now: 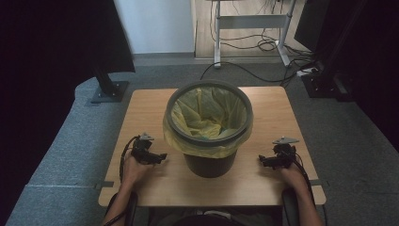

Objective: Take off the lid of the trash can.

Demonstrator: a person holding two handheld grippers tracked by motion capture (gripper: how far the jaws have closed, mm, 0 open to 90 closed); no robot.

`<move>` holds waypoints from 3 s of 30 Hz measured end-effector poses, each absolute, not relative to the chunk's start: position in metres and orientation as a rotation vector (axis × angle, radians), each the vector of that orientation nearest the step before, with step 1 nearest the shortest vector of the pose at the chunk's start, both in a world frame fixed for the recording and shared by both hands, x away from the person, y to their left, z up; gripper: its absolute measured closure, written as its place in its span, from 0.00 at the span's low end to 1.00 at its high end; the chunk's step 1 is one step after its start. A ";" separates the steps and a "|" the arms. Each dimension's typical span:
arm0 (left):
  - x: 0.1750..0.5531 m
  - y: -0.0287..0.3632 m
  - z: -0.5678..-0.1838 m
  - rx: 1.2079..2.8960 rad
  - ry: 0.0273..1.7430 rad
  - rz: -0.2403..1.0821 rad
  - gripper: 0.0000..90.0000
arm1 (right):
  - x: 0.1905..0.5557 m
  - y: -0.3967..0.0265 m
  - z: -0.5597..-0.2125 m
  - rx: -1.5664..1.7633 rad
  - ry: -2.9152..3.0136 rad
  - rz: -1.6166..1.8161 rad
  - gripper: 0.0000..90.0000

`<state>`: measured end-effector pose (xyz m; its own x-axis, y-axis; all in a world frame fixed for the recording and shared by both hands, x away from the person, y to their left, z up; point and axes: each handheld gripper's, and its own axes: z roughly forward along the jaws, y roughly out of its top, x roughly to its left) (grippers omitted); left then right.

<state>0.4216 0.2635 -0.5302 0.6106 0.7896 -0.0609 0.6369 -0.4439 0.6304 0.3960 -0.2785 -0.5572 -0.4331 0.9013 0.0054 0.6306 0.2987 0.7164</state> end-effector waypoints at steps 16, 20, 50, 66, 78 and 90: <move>0.434 0.263 -0.491 2.208 1.093 0.306 0.02 | 0.395 -0.279 -0.557 1.368 2.178 0.922 0.00; 0.438 0.263 -0.478 2.212 1.088 0.284 0.02 | 0.395 -0.279 -0.557 1.368 2.177 0.923 0.00; 0.467 0.263 -0.382 2.226 1.060 0.297 0.00 | 0.395 -0.279 -0.557 1.367 2.179 0.921 0.00; 0.480 0.253 -0.324 2.226 1.001 0.336 0.02 | 0.395 -0.279 -0.557 1.367 2.178 0.921 0.00; 0.486 0.241 -0.285 2.226 0.973 0.328 0.02 | 0.395 -0.279 -0.557 1.368 2.177 0.922 0.00; 0.488 0.221 -0.253 2.247 0.925 0.326 0.07 | 0.395 -0.279 -0.557 1.367 2.176 0.922 0.00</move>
